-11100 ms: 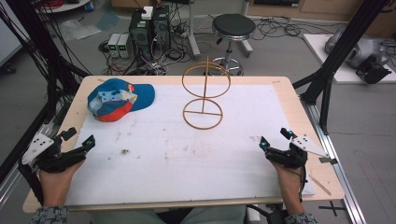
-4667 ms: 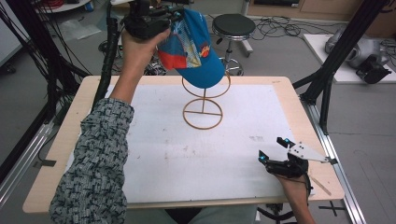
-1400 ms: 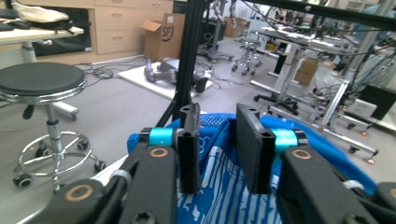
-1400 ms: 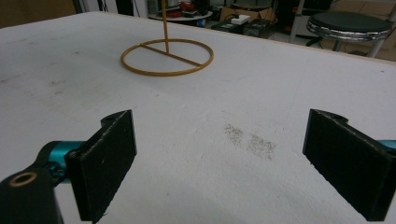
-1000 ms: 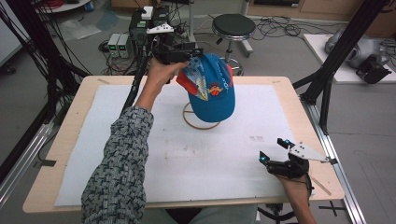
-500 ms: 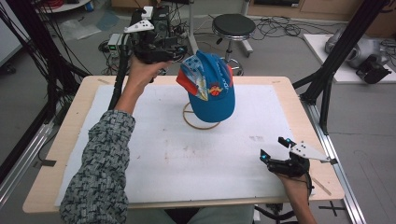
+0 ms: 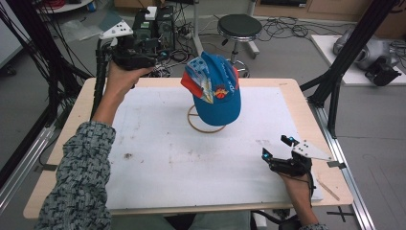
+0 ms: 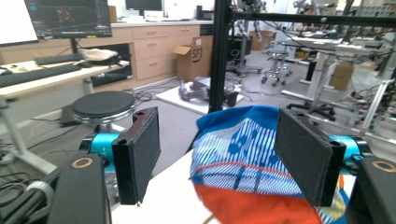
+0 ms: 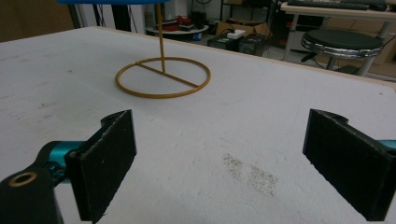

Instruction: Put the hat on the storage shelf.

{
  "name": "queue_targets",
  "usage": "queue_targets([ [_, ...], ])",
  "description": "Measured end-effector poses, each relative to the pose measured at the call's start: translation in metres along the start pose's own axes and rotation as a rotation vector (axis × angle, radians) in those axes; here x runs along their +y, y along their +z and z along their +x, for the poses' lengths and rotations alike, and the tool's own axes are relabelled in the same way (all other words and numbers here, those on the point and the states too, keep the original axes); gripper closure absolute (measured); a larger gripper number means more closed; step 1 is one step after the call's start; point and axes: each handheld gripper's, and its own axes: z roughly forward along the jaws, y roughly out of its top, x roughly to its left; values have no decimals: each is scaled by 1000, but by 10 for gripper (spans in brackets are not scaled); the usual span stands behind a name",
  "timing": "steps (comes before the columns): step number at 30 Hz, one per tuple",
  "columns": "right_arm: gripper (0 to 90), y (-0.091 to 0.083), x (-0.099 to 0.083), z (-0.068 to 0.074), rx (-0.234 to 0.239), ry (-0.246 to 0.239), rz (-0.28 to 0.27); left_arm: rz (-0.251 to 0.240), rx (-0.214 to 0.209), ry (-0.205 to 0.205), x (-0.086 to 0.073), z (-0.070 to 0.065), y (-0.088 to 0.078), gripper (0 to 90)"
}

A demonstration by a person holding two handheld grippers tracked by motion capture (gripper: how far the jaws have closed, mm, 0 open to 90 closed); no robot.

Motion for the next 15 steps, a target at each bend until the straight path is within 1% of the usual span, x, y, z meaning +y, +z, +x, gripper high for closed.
queue_targets([
  [1, 88, 0, 0, 0, -1, -6, 0, 3, 4, 4, 0, 1, -4, 305],
  [3, 88, 0, 0, 0, 4, 4, 4, 6, 13, 10, -2, 1, -10, 295],
  [6, 88, 1, 0, 0, 3, -2, 3, 5, 32, 22, -6, 1, -21, 292],
  [7, 88, 1, 0, 0, 2, -7, 5, 6, 33, 22, -7, 0, -24, 290],
  [8, 88, 1, 0, 1, 3, 1, 11, 11, 39, 25, -9, 0, -27, 284],
  [13, 88, 0, 0, 1, 1, -7, 5, 27, 57, 29, -20, -2, -42, 276],
  [15, 88, 0, 0, 1, 1, 1, 6, 29, 69, 33, -25, -4, -48, 273],
])
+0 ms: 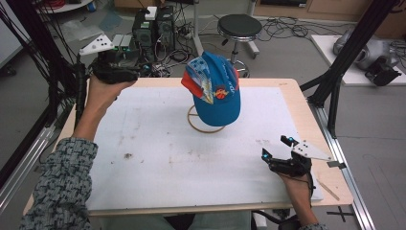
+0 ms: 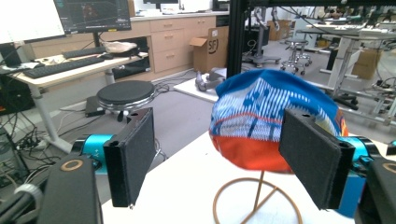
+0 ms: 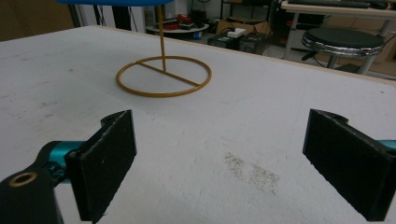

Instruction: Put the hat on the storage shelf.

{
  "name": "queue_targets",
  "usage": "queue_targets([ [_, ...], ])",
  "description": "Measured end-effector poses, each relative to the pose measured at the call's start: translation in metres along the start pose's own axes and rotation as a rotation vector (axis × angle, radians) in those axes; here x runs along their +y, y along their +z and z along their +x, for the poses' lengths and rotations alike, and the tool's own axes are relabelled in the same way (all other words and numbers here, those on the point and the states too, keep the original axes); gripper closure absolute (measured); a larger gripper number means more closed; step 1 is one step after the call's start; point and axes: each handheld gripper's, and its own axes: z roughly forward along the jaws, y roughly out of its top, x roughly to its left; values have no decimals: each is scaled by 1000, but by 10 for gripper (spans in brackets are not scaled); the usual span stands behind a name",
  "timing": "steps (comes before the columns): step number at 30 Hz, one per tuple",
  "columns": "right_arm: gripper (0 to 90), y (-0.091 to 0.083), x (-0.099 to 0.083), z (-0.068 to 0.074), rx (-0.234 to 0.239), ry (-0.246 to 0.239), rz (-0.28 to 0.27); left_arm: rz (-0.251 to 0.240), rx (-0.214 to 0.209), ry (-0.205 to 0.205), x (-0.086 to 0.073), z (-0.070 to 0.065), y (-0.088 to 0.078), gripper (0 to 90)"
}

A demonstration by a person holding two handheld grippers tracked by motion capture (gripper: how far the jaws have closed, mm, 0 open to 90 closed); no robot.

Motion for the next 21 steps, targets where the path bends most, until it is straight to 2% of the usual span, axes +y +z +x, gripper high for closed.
queue_targets([
  [6, 88, 3, 1, 0, 5, 0, 3, -4, 41, 18, -20, -12, -21, 272],
  [11, 88, 4, 1, 1, 7, 3, 7, 0, 61, 16, -40, -20, -36, 265],
  [17, 88, 4, 1, 1, 9, 1, 15, 35, 99, 23, -72, -28, -53, 254],
  [21, 88, 5, 1, 1, 7, -2, 10, 40, 134, 17, -94, -36, -64, 251],
])
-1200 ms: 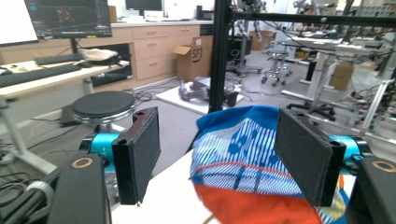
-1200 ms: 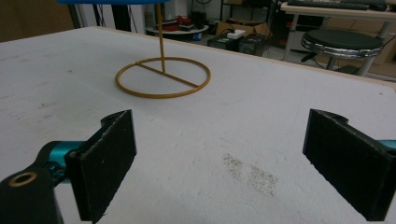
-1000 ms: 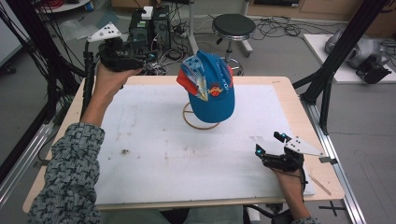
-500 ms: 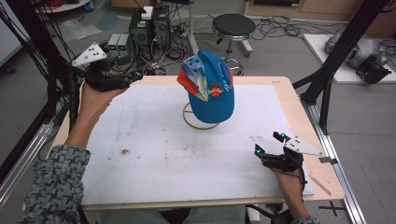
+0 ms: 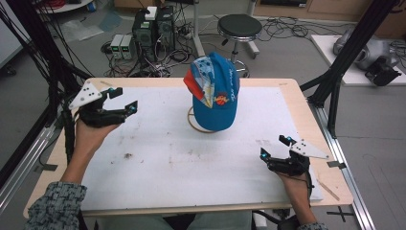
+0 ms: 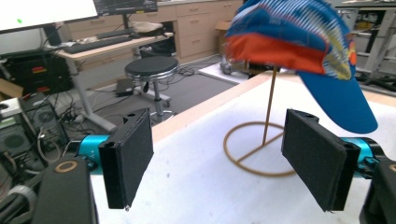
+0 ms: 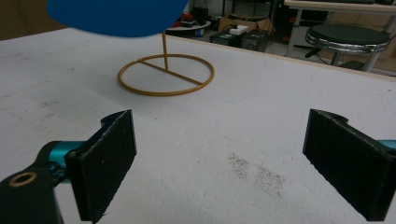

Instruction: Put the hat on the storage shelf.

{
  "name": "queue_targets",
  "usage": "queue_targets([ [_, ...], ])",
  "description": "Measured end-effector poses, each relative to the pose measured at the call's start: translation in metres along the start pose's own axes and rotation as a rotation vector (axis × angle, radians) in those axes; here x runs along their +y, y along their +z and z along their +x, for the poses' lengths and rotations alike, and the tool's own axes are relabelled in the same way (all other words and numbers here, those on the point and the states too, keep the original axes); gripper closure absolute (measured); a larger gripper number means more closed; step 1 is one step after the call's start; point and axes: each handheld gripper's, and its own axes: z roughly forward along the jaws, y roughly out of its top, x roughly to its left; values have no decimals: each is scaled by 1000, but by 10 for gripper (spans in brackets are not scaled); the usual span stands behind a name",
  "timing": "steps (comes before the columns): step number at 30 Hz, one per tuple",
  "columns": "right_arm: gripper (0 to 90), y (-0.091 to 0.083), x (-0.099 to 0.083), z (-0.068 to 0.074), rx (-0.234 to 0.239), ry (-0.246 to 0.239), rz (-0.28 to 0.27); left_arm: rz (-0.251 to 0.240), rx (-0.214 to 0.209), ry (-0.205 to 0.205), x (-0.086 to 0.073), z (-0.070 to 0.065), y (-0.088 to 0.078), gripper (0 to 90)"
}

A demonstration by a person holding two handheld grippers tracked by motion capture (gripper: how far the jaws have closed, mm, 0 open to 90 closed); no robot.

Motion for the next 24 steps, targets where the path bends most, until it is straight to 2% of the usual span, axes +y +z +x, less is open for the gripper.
queue_targets([
  [4, 88, 0, 0, 0, 0, 6, 1, 26, 22, 10, -20, -8, -9, 245],
  [11, 88, 0, 0, 0, 0, 5, 0, 60, 66, 59, -45, -17, -20, 245],
  [24, 88, -1, 0, 1, -3, 7, 2, 58, 79, 60, -57, -19, -25, 245],
])
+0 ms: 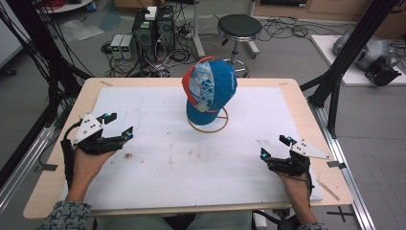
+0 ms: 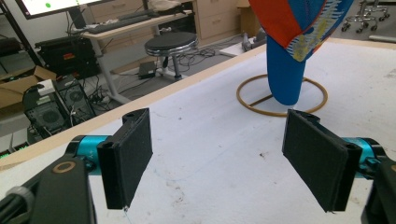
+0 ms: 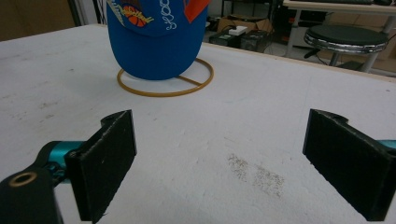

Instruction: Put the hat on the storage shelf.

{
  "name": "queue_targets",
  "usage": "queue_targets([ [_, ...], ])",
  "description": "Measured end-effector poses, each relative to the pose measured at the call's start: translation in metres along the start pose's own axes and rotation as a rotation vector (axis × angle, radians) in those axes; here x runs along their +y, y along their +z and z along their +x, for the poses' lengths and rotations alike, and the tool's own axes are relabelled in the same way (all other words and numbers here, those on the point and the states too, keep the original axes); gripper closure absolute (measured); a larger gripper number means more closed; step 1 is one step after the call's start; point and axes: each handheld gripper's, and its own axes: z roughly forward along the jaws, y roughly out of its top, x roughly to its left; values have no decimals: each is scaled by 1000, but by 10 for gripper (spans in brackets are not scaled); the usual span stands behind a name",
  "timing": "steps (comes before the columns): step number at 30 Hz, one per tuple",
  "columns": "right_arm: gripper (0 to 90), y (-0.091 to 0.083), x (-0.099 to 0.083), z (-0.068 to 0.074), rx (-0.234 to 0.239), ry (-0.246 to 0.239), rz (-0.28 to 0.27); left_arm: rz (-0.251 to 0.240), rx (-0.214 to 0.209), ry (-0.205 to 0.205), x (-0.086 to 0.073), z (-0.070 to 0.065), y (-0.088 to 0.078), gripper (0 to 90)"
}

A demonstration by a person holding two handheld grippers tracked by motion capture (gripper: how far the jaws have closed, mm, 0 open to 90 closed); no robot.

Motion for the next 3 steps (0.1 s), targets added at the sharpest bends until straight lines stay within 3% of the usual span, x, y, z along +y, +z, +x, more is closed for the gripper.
queue_targets([
  [3, 88, 0, 0, 0, 0, -2, -3, 1, 2, -2, -2, 0, 0, 245],
])
